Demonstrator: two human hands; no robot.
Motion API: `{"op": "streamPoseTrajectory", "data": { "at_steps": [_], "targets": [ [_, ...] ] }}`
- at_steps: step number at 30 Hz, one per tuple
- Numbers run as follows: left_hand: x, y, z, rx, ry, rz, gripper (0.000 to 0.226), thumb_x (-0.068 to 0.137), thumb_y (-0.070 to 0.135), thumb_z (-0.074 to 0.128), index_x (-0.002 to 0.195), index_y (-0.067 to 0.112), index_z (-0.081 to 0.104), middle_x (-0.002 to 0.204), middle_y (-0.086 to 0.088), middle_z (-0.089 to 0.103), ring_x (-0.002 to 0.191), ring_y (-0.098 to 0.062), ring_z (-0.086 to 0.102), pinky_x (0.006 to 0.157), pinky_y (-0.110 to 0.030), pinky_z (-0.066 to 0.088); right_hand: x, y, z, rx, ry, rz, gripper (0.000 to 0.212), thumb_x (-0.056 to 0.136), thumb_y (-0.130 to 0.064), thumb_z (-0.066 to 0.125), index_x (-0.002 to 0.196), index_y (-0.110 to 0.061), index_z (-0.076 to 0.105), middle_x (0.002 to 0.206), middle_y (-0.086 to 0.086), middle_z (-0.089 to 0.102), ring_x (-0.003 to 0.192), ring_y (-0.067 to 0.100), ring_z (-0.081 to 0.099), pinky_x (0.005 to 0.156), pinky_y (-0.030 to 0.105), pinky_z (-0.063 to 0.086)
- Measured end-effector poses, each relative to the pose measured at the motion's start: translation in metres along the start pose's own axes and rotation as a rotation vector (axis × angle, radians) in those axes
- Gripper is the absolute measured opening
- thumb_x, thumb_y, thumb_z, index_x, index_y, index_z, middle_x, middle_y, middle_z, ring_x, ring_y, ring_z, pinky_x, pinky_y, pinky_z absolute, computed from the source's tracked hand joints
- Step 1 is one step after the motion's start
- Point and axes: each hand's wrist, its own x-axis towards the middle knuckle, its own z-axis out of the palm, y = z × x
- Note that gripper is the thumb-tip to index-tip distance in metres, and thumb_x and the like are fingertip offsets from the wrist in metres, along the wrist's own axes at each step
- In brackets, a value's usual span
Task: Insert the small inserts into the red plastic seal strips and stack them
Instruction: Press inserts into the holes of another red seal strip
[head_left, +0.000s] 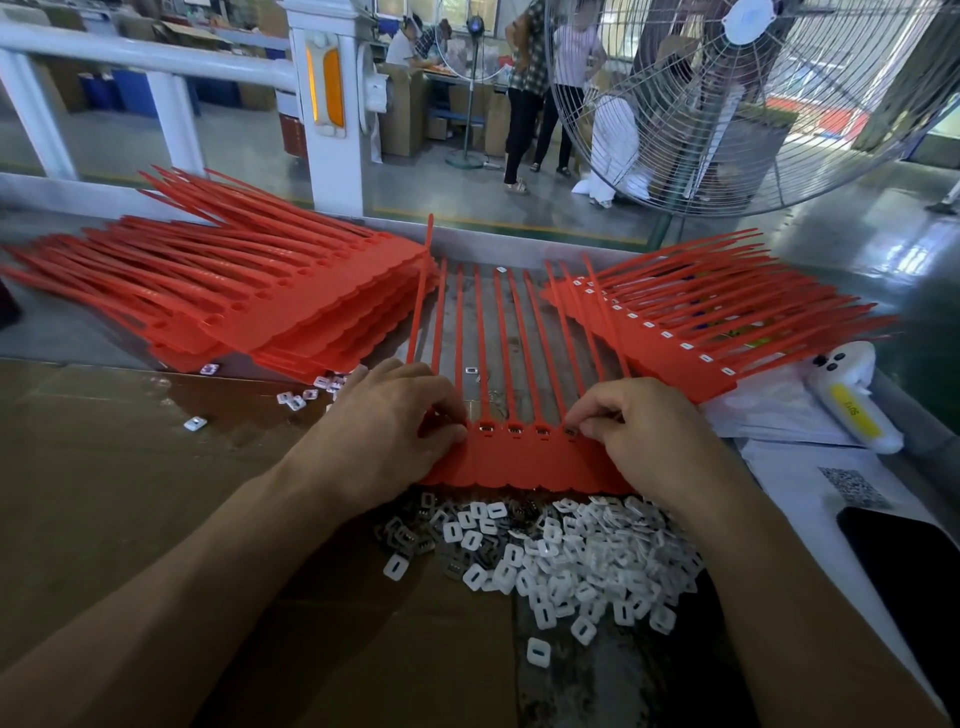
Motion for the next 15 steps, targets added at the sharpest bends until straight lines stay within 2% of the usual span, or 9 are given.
{"op": "streamPoseTrajectory", "data": {
  "at_steps": [6, 10, 12, 14, 15],
  "targets": [
    [0.0000, 0.0012, -0.0018, -0.009, -0.029, -0.008, 0.019, 0.094, 0.044, 0.063, 0.110, 0.035, 0.069, 0.111, 0.018, 0.061, 0.113, -0.006, 0.049, 0.107, -0.041, 0.038, 0.0005, 0.0001, 0.0008, -0.020, 0.003, -0.040, 0.026, 0.100, -0.019, 0.067, 0.098, -0.041, 0.080, 0.090, -0.024, 0.060, 0.083, -0.010, 0.054, 0.068, 0.009, 0.033],
    [-0.0003, 0.0013, -0.0021, -0.031, -0.027, -0.013, 0.019, 0.094, 0.043, 0.064, 0.110, 0.034, 0.069, 0.110, 0.018, 0.061, 0.113, -0.006, 0.049, 0.106, -0.038, 0.040, -0.0010, 0.0005, 0.0013, 0.034, 0.052, -0.027, 0.027, 0.101, -0.014, 0.063, 0.103, -0.035, 0.080, 0.105, -0.015, 0.070, 0.091, -0.003, 0.062, 0.072, 0.007, 0.038],
    [-0.0002, 0.0017, -0.0020, -0.032, -0.027, -0.012, 0.018, 0.094, 0.042, 0.064, 0.110, 0.034, 0.069, 0.110, 0.018, 0.061, 0.113, -0.007, 0.050, 0.106, -0.038, 0.040, -0.0020, -0.0006, 0.0005, 0.063, 0.096, -0.026, 0.027, 0.100, -0.011, 0.062, 0.104, -0.031, 0.080, 0.112, -0.010, 0.072, 0.096, 0.003, 0.064, 0.077, 0.013, 0.043],
    [0.0002, 0.0019, -0.0019, -0.029, -0.027, -0.010, 0.018, 0.094, 0.042, 0.065, 0.110, 0.034, 0.070, 0.110, 0.018, 0.061, 0.113, -0.007, 0.050, 0.106, -0.037, 0.040, -0.0026, -0.0027, -0.0006, 0.046, 0.096, -0.026, 0.027, 0.100, -0.011, 0.062, 0.102, -0.031, 0.080, 0.109, -0.012, 0.072, 0.091, 0.000, 0.064, 0.076, 0.017, 0.046],
    [0.0002, 0.0018, -0.0017, -0.026, -0.028, -0.009, 0.018, 0.095, 0.042, 0.065, 0.110, 0.034, 0.070, 0.110, 0.017, 0.061, 0.113, -0.007, 0.050, 0.106, -0.036, 0.040, -0.0032, -0.0038, -0.0005, 0.019, 0.072, -0.023, 0.026, 0.100, -0.013, 0.062, 0.101, -0.032, 0.079, 0.105, -0.014, 0.073, 0.086, -0.002, 0.064, 0.072, 0.014, 0.046]
  ]
}}
